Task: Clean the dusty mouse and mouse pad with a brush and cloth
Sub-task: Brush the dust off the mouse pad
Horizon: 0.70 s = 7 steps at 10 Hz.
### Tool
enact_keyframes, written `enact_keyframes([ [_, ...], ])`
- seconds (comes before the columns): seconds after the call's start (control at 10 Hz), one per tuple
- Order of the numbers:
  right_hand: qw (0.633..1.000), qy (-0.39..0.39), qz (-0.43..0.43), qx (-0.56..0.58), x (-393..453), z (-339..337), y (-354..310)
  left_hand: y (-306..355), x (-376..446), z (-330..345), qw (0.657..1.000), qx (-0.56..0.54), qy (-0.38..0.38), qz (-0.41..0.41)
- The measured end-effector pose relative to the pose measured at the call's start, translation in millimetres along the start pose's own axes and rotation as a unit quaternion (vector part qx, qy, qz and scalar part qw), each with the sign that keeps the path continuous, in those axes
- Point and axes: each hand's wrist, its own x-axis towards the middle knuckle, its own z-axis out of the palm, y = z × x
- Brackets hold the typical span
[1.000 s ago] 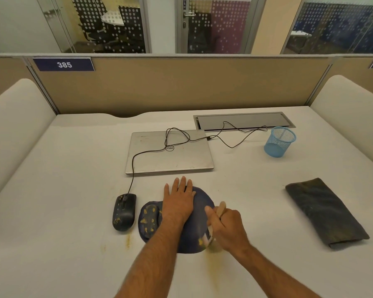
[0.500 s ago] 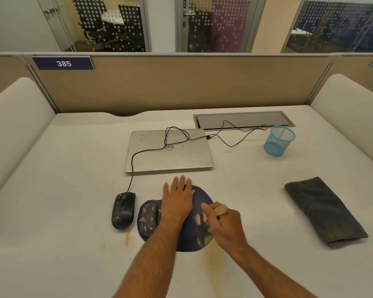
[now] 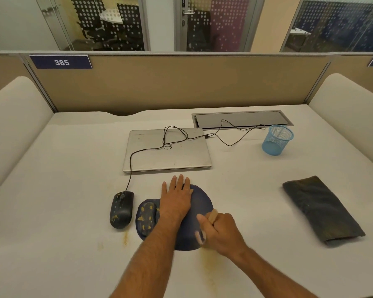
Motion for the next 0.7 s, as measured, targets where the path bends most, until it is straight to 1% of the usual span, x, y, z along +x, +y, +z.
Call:
enact_keyframes([
  [0.1, 0.996, 0.069, 0.011, 0.053, 3.2, -6.9, 0.3, -0.7, 0.1, 0.6, 1.000, 0.000, 0.002, 0.000],
  [0.2, 0.993, 0.111, -0.021, 0.011, 4.7, -10.6, -1.6, -0.5, 0.8, 0.8, 1.000, 0.001, -0.002, -0.001],
  [0.3, 0.999, 0.034, 0.005, -0.027, 0.8, -7.7, 4.9, -0.4, 0.5, 1.0, 1.000, -0.003, 0.001, 0.000],
  [0.4, 0.997, 0.063, 0.025, 0.031, 0.8, -10.3, 5.3, -0.5, 0.2, 1.3, 1.000, -0.005, 0.006, -0.001],
  [0.5, 0.990, 0.138, -0.018, 0.027, 4.5, -14.9, 1.1, -0.5, 1.0, 1.4, 1.000, -0.003, 0.002, -0.002],
  [0.6, 0.996, 0.075, -0.018, -0.046, 4.3, -15.7, 1.3, -1.0, 0.8, 1.9, 1.000, -0.003, 0.002, -0.002],
  [0.7, 0.998, 0.047, 0.026, -0.038, 3.1, -15.2, 6.5, -0.8, 1.3, 2.6, 1.000, -0.004, 0.000, -0.002],
])
